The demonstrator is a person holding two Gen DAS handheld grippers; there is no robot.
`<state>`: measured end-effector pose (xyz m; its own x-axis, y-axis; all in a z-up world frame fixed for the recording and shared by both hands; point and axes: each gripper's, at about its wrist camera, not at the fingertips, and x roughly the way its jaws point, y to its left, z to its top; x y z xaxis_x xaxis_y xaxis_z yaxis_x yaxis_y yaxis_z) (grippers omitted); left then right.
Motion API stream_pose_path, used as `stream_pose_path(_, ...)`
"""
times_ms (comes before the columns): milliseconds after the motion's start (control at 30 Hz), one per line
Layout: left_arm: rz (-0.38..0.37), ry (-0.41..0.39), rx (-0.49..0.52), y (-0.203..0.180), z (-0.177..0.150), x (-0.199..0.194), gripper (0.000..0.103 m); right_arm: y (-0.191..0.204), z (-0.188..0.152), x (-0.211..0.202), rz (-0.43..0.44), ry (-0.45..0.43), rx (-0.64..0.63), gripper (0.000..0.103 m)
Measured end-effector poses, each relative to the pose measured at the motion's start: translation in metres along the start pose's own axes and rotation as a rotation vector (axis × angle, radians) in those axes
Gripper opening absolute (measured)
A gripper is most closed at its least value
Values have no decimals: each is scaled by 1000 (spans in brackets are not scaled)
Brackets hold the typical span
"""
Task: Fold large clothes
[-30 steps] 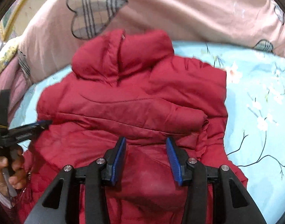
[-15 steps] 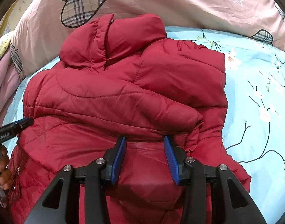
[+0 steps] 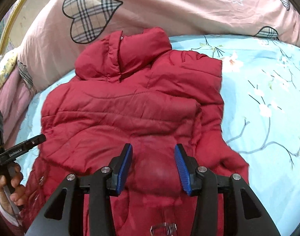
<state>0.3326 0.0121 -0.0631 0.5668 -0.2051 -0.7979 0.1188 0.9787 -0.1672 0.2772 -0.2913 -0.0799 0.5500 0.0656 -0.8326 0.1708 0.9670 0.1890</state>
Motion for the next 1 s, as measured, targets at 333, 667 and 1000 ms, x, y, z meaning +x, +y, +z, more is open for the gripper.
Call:
stream_pose_path(333,-17,-5,-45,24,-53,-66,55,-12,-40,-47,56,22,49,56)
stream_pose_path(667,-33,27,-101,46,-105,-107,59,-21,-90,-101,82,-7,112,69)
stream_pose_path(1000,-42,39,-148,63,-137,-136,63,-36,-127,-134,65,-21,166,70)
